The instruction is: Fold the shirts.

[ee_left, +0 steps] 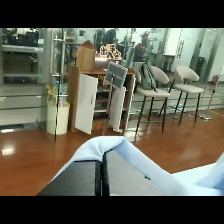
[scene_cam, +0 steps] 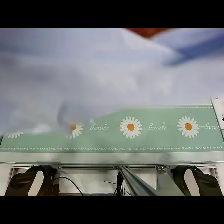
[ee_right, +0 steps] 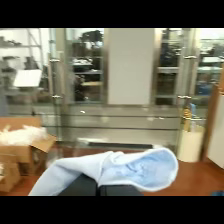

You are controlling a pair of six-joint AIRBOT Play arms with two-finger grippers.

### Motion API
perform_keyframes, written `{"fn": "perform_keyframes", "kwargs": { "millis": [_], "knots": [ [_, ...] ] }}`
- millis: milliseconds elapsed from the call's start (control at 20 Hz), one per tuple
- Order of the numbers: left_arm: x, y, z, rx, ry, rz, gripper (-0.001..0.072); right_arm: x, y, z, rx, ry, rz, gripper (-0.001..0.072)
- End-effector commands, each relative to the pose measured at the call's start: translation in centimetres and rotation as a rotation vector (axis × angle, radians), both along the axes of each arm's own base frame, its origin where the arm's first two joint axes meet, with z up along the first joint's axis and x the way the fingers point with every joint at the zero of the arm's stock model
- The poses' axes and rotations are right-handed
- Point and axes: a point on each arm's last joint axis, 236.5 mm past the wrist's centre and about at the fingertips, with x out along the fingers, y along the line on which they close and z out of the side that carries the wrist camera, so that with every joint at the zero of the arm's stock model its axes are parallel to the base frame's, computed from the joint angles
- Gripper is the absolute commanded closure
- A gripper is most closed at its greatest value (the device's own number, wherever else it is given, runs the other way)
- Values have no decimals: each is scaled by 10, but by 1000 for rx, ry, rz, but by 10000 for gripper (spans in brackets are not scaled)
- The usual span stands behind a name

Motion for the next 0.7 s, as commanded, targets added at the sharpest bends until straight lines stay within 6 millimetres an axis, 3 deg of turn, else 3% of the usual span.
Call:
{"fn": "perform_keyframes", "kwargs": {
  "millis": [0, 150, 300, 350, 450, 600, 650],
  "knots": [
    [-22, 10, -24, -13, 112, 76, 694, -38, -17, -35, -52, 167, -146, 693],
    [-25, 9, -65, 46, 275, 90, 695, -50, -27, -77, -82, 352, -195, 693],
    [-14, 28, -113, 132, 469, 187, 694, -57, -29, -148, -74, 693, -160, 693],
    [-3, 39, -123, 168, 497, 226, 694, -50, -23, -162, -51, 753, -111, 693],
    [25, 53, -154, 191, 607, 231, 693, -35, -28, -188, -48, 848, -85, 694],
    [66, 57, -217, 170, 795, 149, 694, -2, -50, -253, -3, 1069, -81, 693],
    [84, 62, -237, 164, 835, 137, 694, 17, -56, -275, 16, 1117, -65, 693]
  ]
}}
